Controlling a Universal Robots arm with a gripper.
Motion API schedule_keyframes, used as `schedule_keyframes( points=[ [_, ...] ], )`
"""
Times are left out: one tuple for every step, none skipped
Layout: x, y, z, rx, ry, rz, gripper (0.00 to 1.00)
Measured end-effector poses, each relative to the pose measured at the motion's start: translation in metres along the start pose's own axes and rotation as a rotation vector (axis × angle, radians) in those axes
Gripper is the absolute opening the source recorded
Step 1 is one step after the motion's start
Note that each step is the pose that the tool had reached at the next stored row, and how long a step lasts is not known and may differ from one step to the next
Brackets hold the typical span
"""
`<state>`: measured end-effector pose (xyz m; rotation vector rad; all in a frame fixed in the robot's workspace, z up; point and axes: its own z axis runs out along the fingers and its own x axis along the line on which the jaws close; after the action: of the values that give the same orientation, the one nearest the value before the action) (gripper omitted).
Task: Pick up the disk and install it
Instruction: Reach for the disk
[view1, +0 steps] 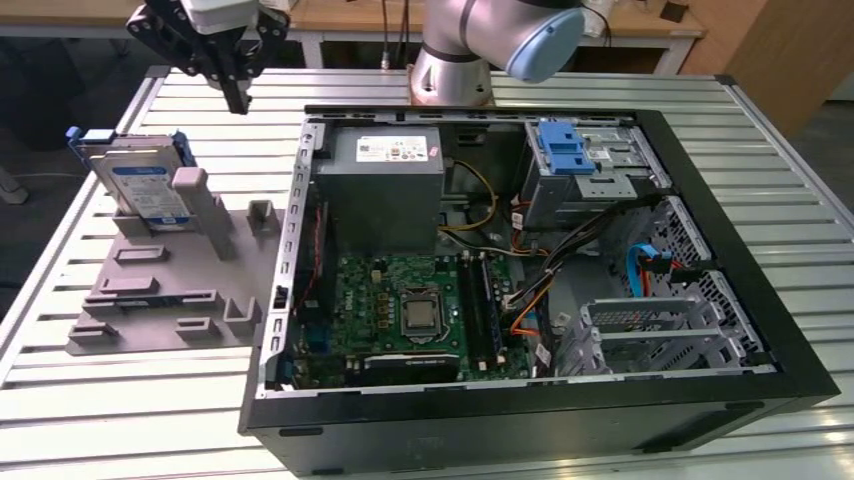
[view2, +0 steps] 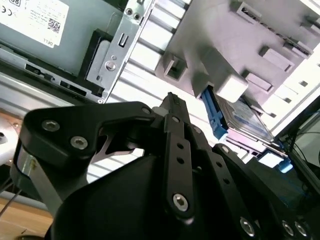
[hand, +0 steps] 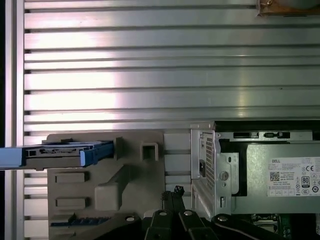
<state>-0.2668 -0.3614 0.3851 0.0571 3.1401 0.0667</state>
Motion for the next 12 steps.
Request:
schedule_keyframes(
  points=[
    [0.0025, 0.0001, 0.0001, -0.0001, -0.0001, 0.000, 0.11],
    [0.0049, 0.0001, 0.0002, -0.0001, -0.0001, 0.000, 0.11],
    [0.0071, 0.0000, 0.0002, -0.0001, -0.0001, -0.001, 0.11],
    [0.0090, 0.0000, 0.0003, -0.0002, -0.0002, 0.000, 0.11],
    [0.0099, -0.0001, 0.0003, -0.0001, -0.0001, 0.000, 0.11],
    [0.0099, -0.0001, 0.0003, -0.0001, -0.0002, 0.000, 0.11],
    [0.0099, -0.0001, 0.0003, -0.0001, -0.0001, -0.001, 0.11],
    [0.0099, -0.0001, 0.0003, -0.0001, -0.0001, -0.001, 0.11],
    [0.0100, -0.0001, 0.0002, 0.0000, 0.0000, -0.001, 0.11],
    [0.0102, -0.0001, 0.0002, -0.0001, 0.0000, 0.000, 0.11],
    [0.0108, -0.0001, 0.0002, -0.0001, -0.0001, 0.000, 0.11],
    [0.0117, -0.0001, 0.0002, 0.0000, -0.0001, -0.001, 0.11]
  ],
)
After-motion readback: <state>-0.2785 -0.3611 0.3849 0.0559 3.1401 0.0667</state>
